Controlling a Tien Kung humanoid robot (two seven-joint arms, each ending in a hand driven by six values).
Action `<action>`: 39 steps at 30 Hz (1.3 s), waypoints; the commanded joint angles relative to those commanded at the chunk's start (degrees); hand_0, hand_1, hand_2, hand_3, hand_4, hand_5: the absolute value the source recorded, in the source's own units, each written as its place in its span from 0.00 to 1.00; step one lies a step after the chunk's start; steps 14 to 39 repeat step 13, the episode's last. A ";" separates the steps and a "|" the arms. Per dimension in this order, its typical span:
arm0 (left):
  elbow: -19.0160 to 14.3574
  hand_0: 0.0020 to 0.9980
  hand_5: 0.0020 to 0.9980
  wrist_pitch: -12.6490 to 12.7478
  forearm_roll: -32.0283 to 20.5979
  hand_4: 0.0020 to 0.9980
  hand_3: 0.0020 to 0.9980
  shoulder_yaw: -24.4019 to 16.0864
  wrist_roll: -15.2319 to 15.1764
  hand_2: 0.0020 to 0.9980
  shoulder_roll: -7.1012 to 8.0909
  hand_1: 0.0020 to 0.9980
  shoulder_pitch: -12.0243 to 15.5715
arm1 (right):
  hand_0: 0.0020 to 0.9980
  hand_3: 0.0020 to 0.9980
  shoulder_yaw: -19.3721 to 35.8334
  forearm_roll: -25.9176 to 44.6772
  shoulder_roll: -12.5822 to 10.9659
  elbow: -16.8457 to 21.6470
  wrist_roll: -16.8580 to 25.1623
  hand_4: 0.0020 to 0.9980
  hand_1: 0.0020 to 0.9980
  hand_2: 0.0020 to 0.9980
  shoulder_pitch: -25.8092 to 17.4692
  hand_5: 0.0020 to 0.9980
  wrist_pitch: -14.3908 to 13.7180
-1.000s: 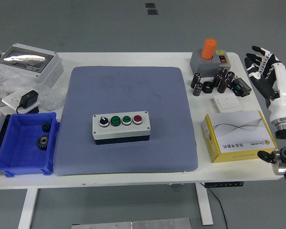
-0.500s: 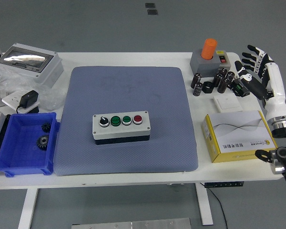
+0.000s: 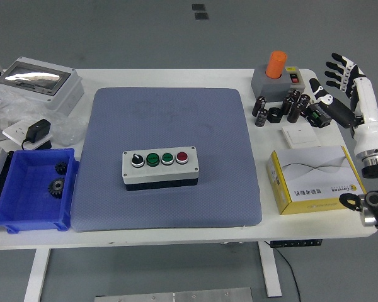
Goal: Pick up the button,place it on the desk,press the button,press the button
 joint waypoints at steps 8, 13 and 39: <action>-0.25 0.70 0.86 -0.01 0.21 0.70 0.81 -0.15 0.43 0.68 -0.18 0.68 0.15 | 0.75 0.89 -0.10 -0.42 0.15 -0.07 -0.03 0.77 0.81 0.86 -0.25 0.36 -0.21; -0.13 0.70 0.86 -0.17 0.52 0.70 0.82 -0.34 0.16 0.68 -0.33 0.68 -0.01 | 0.75 0.89 -0.18 -0.80 0.53 0.01 0.05 0.79 0.81 0.86 -0.01 0.38 -0.24; -0.13 0.70 0.86 -0.17 0.52 0.70 0.82 -0.34 0.16 0.68 -0.33 0.68 -0.01 | 0.75 0.89 -0.18 -0.80 0.53 0.01 0.05 0.79 0.81 0.86 -0.01 0.38 -0.24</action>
